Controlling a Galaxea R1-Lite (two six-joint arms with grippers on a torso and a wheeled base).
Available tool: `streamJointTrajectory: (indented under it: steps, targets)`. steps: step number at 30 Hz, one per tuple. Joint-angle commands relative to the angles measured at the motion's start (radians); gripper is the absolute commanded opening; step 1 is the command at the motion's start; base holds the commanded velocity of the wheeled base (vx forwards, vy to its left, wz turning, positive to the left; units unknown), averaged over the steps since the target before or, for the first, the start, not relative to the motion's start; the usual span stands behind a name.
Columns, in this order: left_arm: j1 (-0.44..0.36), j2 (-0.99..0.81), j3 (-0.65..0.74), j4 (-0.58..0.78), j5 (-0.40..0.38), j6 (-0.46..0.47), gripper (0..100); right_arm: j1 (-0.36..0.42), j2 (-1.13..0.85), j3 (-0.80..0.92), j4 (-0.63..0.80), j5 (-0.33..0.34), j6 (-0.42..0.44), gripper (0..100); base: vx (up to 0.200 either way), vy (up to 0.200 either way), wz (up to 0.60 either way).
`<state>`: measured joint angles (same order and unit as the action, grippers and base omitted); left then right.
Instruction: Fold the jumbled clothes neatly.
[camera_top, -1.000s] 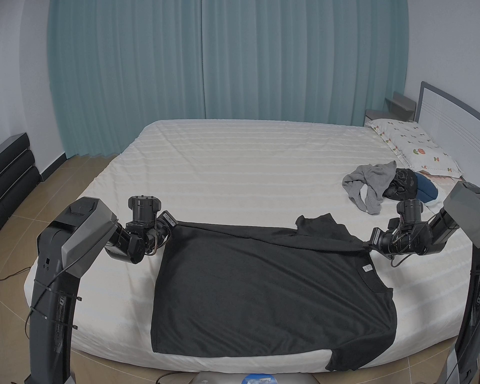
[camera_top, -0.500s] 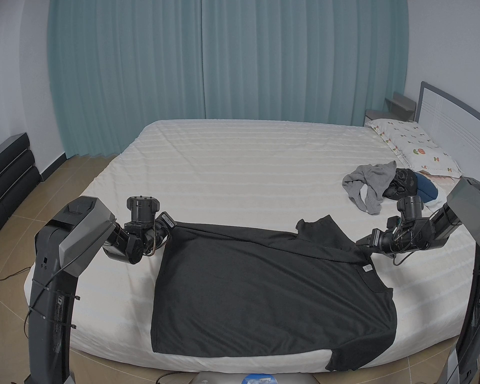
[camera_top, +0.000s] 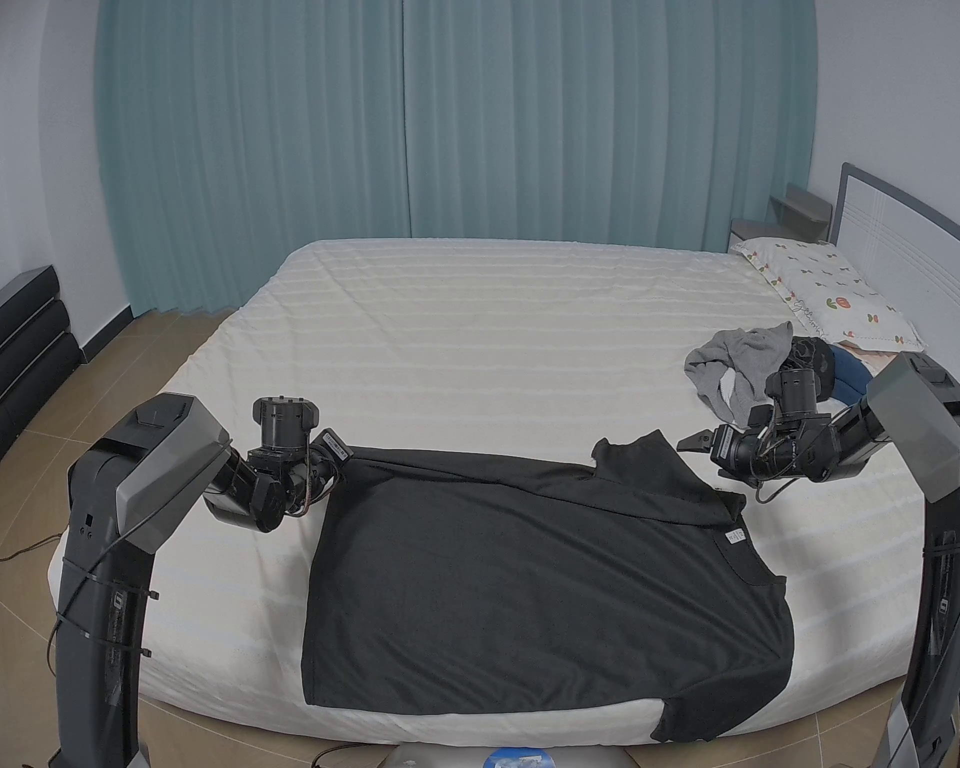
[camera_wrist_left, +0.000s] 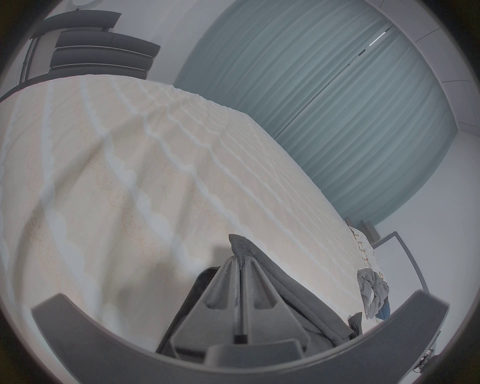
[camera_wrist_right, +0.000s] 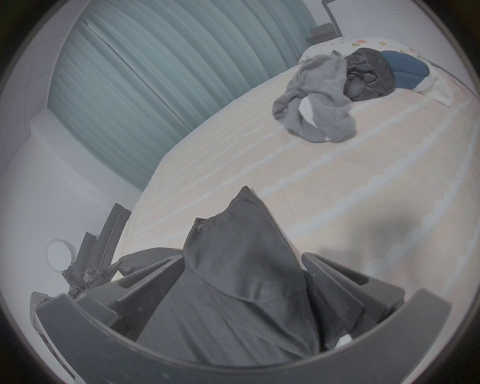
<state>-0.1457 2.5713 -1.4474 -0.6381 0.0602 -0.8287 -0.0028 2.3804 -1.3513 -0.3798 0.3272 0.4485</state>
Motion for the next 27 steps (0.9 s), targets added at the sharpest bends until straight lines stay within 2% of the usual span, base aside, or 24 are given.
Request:
streamJointTrajectory:
  steps: [1, 3, 4, 8, 17, 18, 27]
  targets:
    - [-0.002, -0.008, 0.013, -0.002, 0.001, -0.001, 0, 0.014, 0.108, -0.095, -0.002, -0.005, 0.018, 100, 0.000, 0.000, 0.00]
    - [-0.002, -0.008, 0.015, -0.002, 0.001, -0.001, 0, 0.014, 0.109, -0.098, -0.002, -0.007, 0.021, 100, 0.000, 0.000, 0.00]
    - [0.000, -0.010, 0.015, -0.002, 0.000, -0.003, 0, 0.017, 0.161, -0.158, -0.002, -0.047, 0.087, 100, 0.000, 0.000, 0.00]
    - [-0.002, -0.008, 0.013, -0.002, 0.000, -0.003, 0, 0.024, 0.204, -0.193, -0.019, -0.094, 0.118, 100, 0.000, 0.000, 0.00]
    - [-0.002, -0.010, 0.013, -0.002, -0.002, -0.003, 0, 0.029, 0.221, -0.193, -0.064, -0.099, 0.121, 100, 0.000, 0.000, 0.00]
    - [-0.002, -0.008, 0.012, -0.002, -0.002, -0.003, 0, 0.029, 0.220, -0.189, -0.062, -0.099, 0.121, 0, 0.000, 0.000, 0.00]
    - [-0.002, -0.008, 0.004, 0.000, -0.002, -0.001, 0, 0.027, 0.218, -0.195, -0.067, -0.099, 0.127, 0, 0.000, 0.000, 0.00]
